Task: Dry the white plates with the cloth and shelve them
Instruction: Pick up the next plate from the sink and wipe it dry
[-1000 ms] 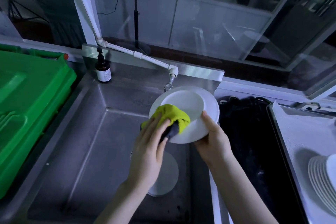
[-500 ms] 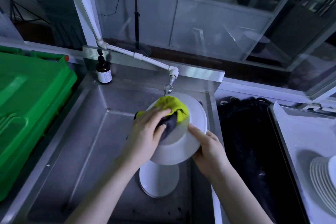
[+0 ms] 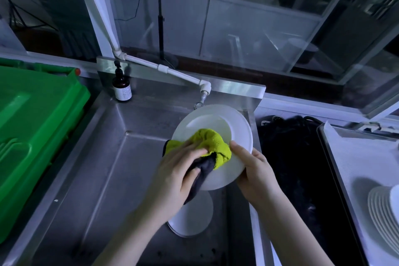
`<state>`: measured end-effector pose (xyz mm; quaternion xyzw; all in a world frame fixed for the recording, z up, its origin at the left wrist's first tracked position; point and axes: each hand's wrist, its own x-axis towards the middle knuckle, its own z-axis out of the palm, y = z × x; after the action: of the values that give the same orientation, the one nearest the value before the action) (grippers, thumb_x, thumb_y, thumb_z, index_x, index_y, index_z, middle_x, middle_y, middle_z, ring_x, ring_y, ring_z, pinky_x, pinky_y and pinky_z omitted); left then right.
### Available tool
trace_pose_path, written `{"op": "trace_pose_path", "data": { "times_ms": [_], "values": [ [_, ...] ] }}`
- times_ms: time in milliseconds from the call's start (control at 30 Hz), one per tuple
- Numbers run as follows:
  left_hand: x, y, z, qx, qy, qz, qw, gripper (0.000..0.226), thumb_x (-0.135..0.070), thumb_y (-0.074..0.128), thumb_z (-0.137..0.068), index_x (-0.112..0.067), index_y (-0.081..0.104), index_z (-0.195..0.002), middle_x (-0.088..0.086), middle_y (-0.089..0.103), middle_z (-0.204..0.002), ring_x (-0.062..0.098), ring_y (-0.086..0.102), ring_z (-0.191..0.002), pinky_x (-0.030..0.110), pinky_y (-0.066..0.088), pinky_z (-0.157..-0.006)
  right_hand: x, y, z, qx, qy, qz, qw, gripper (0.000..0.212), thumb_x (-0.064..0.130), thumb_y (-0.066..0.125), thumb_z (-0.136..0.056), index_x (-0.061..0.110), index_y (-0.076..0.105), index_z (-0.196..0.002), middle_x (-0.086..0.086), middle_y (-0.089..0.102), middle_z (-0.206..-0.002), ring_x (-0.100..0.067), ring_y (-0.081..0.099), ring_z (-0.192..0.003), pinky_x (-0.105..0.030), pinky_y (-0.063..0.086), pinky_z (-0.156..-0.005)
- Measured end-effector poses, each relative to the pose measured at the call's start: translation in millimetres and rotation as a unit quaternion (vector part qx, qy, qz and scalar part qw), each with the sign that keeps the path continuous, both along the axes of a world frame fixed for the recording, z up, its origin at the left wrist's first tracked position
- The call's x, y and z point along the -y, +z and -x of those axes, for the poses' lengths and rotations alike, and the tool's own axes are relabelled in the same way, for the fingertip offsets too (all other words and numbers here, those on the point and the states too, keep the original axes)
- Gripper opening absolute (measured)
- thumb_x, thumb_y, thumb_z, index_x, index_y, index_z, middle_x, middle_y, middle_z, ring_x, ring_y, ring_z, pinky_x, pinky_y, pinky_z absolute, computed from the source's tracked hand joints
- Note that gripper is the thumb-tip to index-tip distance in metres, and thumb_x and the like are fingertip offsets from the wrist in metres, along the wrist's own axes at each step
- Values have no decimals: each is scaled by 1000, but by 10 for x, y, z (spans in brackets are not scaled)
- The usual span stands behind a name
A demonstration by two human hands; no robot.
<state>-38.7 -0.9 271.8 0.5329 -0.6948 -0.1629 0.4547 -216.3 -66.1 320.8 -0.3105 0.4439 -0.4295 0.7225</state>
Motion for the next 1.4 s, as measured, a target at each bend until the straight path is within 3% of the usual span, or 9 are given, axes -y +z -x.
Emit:
{"op": "trace_pose_path", "data": {
  "times_ms": [133,300,400,567,733,967,1133,1300,1400],
  "values": [
    [268,60,-65,-25,89,-34,995,40,-8,54,-93,-17,57,-131,-8,57,-131,21,56,-120,41,44,-101,-161,-60,-122,-14,34,-9,999,22,20,75,-72,5,80,-88,-24,74,-100,-29,74,-83,-35,61,-70],
    [430,153,-184,-24,75,-60,995,43,-4,57,-95,-19,55,-135,-8,56,-137,15,55,-124,14,36,-101,-111,8,-68,-19,13,-3,1000,28,20,78,-68,4,78,-91,-24,74,-102,-31,74,-86,-39,60,-75],
    [326,155,-162,-15,57,-44,997,40,-11,53,-95,-26,56,-131,-12,55,-137,12,52,-126,22,39,-104,-47,50,31,-1,-13,3,1000,34,23,80,-65,4,78,-93,-23,74,-105,-32,73,-91,-42,59,-83],
    [33,8,34,-14,-47,-26,998,39,-19,46,-96,-27,53,-133,-9,48,-146,14,40,-139,39,38,-109,-16,48,178,7,-28,27,999,19,18,71,-75,5,78,-88,-22,75,-98,-29,74,-83,-35,62,-69],
    [255,112,180,-1,-19,13,1000,45,2,52,-88,-14,61,-129,-5,48,-147,19,41,-140,51,40,-106,-117,-46,190,-26,30,13,999,21,20,69,-78,5,80,-89,-23,75,-97,-29,75,-82,-34,60,-68],
    [685,308,165,3,-87,-60,994,49,6,51,-89,-15,59,-132,-1,59,-136,18,56,-125,36,43,-104,-308,-142,333,-48,61,-2,997,25,15,70,-81,-1,77,-100,-27,73,-106,-34,74,-92,-38,61,-75],
    [792,144,124,-34,14,-144,989,41,1,54,-94,-15,58,-131,2,66,-125,21,61,-112,19,40,-86,-338,-74,532,-63,32,8,997,24,16,70,-82,-2,76,-98,-29,72,-106,-37,73,-93,-40,62,-74],
    [448,-222,179,-140,83,-197,967,35,-1,52,-97,-21,56,-126,-8,65,-109,-6,58,-93,1,36,-74,-235,-31,811,-50,-37,40,997,28,24,76,-80,7,77,-103,-21,73,-111,-33,72,-99,-36,60,-74],
    [240,-428,324,-147,88,-215,961,41,-1,56,-95,-39,53,-112,-18,64,-100,-9,59,-90,6,40,-77,-181,-78,929,-35,-88,38,995,25,25,76,-81,12,78,-102,-17,74,-110,-30,73,-100,-35,60,-76]
  ]
}}
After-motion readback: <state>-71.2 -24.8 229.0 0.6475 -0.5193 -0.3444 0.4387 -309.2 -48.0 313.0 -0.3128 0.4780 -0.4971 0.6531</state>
